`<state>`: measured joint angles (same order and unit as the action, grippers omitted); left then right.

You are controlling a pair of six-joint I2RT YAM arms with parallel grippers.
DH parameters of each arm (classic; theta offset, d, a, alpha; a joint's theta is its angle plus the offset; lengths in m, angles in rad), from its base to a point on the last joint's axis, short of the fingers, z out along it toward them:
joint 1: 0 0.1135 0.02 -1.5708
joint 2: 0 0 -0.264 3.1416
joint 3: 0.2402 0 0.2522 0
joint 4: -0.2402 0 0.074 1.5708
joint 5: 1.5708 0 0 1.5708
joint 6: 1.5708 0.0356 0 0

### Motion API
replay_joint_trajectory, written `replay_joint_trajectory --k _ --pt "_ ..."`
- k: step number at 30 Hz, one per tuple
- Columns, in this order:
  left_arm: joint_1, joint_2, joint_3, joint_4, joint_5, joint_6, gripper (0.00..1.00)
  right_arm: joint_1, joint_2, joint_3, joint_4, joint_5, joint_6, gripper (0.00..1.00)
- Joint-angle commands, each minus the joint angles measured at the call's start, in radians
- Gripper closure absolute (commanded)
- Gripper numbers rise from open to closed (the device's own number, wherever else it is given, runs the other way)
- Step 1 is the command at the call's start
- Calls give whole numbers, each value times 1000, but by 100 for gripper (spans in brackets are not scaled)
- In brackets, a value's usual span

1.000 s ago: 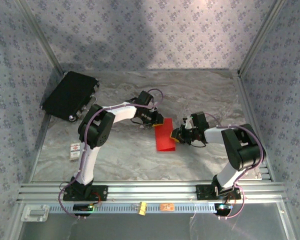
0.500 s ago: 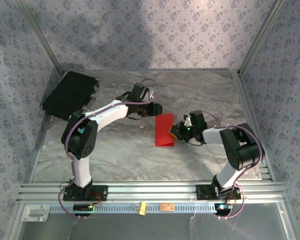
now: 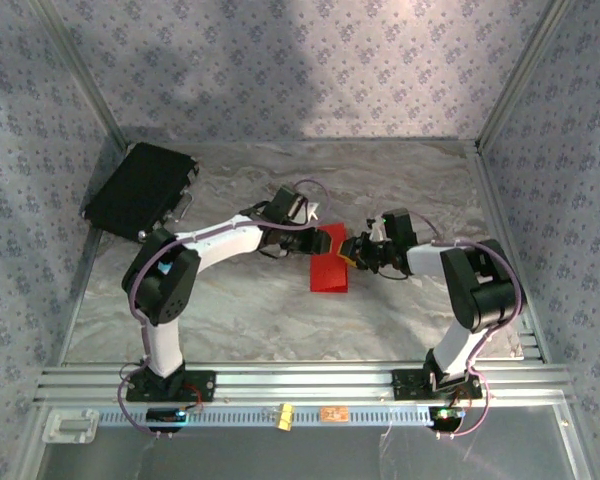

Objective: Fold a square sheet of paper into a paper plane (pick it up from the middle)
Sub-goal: Fold the triangle a second time at the center of the table.

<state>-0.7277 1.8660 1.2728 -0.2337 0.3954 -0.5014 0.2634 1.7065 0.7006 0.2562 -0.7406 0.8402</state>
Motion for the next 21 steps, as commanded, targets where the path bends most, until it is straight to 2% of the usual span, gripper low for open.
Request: replay_joint_trajectory --k 1,7,14,21 --pt "-43 -36 -12 -15 -26 63 49 -4 28 34 -62 -48 -48 79" --pt "-145 -48 -21 -65 -180 164 42 -10 38 44 -94 -41 -66 83" --pt "-299 -50 -30 -69 -437 317 36 -12 41 46 -110 -34 -66 88" --pt "-408 -36 -39 -33 -600 422 31 -13 38 47 -113 -31 -62 88"
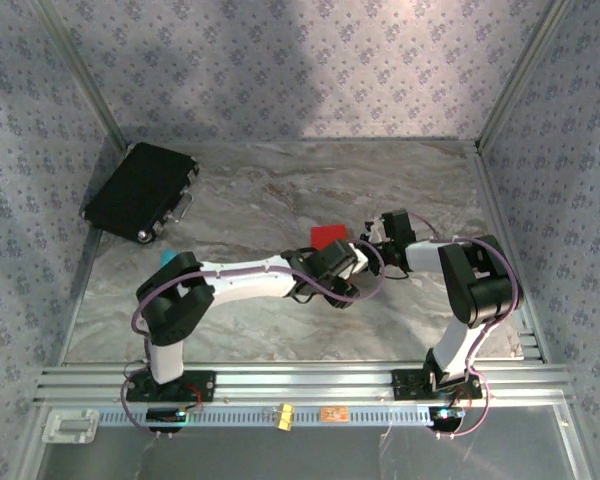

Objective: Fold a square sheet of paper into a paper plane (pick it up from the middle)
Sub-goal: Fold the triangle a second time at the center of the table.

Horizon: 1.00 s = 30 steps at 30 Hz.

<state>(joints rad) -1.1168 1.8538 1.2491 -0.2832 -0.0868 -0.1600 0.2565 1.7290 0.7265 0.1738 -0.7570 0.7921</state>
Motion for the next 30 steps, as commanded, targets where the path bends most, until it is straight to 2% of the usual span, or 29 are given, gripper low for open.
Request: replay_joint_trajectory --k 1,6,25,30 --pt "-28 -21 -17 19 -139 85 29 -7 15 20 -30 -14 -14 88" --pt "-34 -13 -32 33 -199 89 28 -7 11 15 -26 -17 -9 88" --pt "-37 34 -29 50 -167 148 29 -11 11 25 -23 -27 9 88" --pt "-53 46 -30 65 -203 152 29 -10 12 25 -19 -26 16 88"
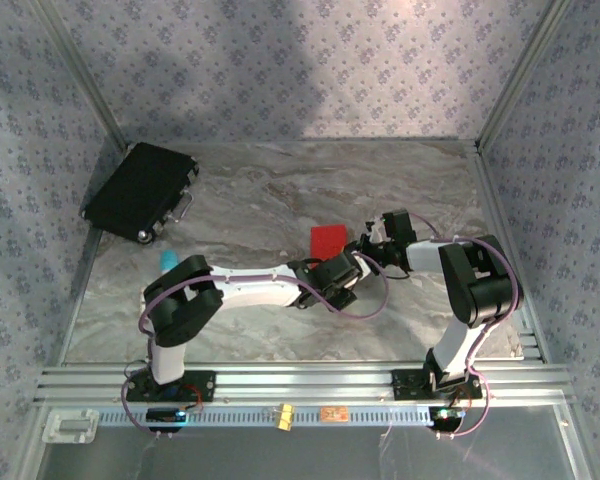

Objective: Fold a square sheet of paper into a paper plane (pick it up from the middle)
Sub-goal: Fold the triangle a second time at the center of the table.

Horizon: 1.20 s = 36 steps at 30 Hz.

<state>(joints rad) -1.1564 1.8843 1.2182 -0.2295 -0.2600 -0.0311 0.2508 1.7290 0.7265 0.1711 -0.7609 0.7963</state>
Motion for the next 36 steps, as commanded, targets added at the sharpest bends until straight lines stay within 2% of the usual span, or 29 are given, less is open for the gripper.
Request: replay_joint_trajectory --k 1,7,12,24,26,28,30,36 --pt "-15 20 3 13 -38 26 29 -5 12 25 -15 -23 12 88" --pt "-25 24 8 15 -85 39 34 -5 13 24 -15 -22 14 88" --pt "-23 16 5 14 -92 46 44 -4 13 25 -15 -25 16 87" --pt "-24 -2 1 16 -79 38 80 -20 -10 15 -29 -11 12 81" --pt "-20 -5 5 14 -70 31 82 -26 -19 10 -40 -5 8 79" --pt "-9 -8 13 6 -43 21 85 -36 -35 0 -48 6 3 77" --pt "15 -14 16 1 27 -3 89 -49 -55 -11 -60 18 0 75" --pt "97 -22 33 -15 244 -77 91 -95 -147 -55 -122 83 -11 72"
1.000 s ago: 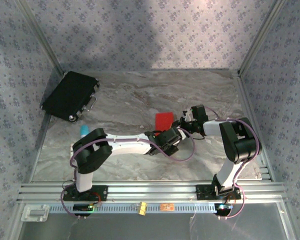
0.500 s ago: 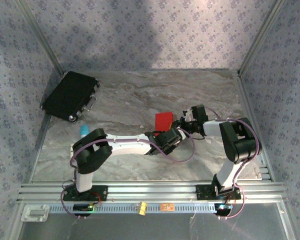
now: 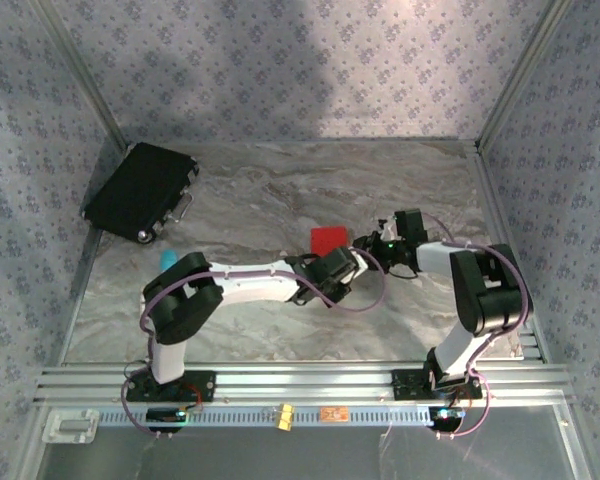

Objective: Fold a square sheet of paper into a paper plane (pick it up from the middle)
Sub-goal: Fold the triangle a second time at the center of the table.

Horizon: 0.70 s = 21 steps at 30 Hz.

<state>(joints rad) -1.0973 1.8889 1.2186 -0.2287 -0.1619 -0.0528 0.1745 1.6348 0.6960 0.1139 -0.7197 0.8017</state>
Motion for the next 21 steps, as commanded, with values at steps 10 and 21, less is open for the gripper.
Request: replay_joint_trajectory --k 10,21 --pt "146 -29 7 60 409 -174 93 -18 -154 -83 -125 65 -20 72" --pt "201 -25 -18 108 490 -240 93 94 -118 -101 -60 25 10 88"
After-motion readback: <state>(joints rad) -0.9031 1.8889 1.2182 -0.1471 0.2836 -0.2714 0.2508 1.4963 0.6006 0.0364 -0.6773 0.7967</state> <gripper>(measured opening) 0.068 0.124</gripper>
